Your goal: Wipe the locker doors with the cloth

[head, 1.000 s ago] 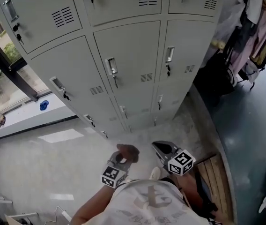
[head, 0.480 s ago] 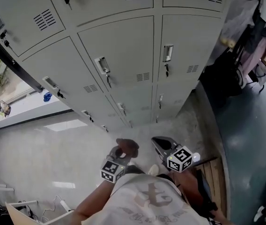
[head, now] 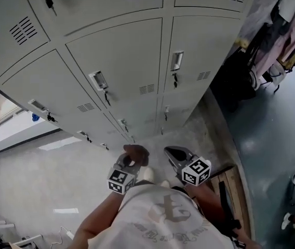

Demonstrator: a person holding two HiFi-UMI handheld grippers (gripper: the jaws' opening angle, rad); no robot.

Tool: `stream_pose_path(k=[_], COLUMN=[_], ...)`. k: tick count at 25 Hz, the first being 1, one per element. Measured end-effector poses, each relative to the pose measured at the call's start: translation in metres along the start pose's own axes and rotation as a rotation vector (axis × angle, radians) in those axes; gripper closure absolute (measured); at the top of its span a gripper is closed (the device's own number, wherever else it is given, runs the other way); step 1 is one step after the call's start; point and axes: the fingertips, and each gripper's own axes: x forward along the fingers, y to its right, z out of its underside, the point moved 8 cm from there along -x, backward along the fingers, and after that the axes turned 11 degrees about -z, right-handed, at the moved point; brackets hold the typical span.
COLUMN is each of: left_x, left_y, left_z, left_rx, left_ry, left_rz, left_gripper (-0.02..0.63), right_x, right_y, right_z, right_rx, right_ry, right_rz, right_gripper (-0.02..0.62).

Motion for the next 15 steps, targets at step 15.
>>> stream_pose_path(k=[15], left_x=[0.097], left_y=[-0.011], left_z=[-0.059], left_rx=[0.077], left_ry=[0.067], left_rz=[0.226], left_gripper=[0.523], right_x=[-0.025], right_y=[0.03], right_z=[-0.02], right_rx=[0.014], right_ry=[0.089], right_rz=[0.279], right_gripper=[0.588])
